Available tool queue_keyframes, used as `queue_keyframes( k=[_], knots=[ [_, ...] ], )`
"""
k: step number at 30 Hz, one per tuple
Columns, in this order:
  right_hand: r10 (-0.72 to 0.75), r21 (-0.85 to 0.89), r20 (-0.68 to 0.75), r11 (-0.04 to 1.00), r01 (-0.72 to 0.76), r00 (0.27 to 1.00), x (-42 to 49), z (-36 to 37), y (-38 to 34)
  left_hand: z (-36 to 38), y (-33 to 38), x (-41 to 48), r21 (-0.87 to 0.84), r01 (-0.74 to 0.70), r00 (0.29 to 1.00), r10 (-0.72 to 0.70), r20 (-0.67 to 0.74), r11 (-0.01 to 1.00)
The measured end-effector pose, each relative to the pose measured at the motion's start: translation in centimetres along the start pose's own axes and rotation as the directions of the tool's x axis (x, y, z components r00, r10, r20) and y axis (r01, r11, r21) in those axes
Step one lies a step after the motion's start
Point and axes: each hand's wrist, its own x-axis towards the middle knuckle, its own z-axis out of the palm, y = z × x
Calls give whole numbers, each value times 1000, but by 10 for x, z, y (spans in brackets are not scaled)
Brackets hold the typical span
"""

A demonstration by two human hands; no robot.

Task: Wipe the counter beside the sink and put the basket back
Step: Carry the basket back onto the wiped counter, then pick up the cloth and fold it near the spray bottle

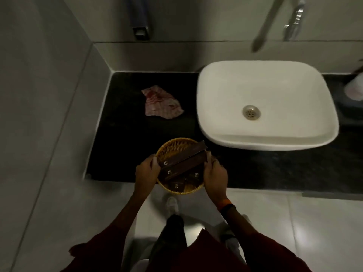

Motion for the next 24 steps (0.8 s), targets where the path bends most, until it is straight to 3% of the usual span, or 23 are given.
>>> queue_keyframes(
  k=[10, 13, 15, 17, 20, 24],
  knots=[
    [66, 18, 5, 998, -66, 998, 36, 84, -93, -83, -53, 96, -75, 67, 993, -60, 99, 995],
    [142, 30, -94, 990, -140, 985, 37, 79, -105, -87, -52, 106, -100, 144, 983, -131, 129, 984],
    [79, -1, -226, 997, -81, 971, 50, 76, -118, -92, -45, 126, -198, 179, 980, -158, 121, 964],
    [-83, -9, -278, 996, 84, 957, 76, 76, -136, -93, -28, 159, -238, 150, 987, -131, 94, 960],
    [-151, -12, -176, 988, 151, 973, 138, 89, -161, -83, 4, 220, -169, 80, 995, -70, 65, 982],
    [-21, -156, 89, 987, 35, 996, 218, 117, -180, -49, 34, 279, -182, 112, 993, -102, 63, 977]
  ],
)
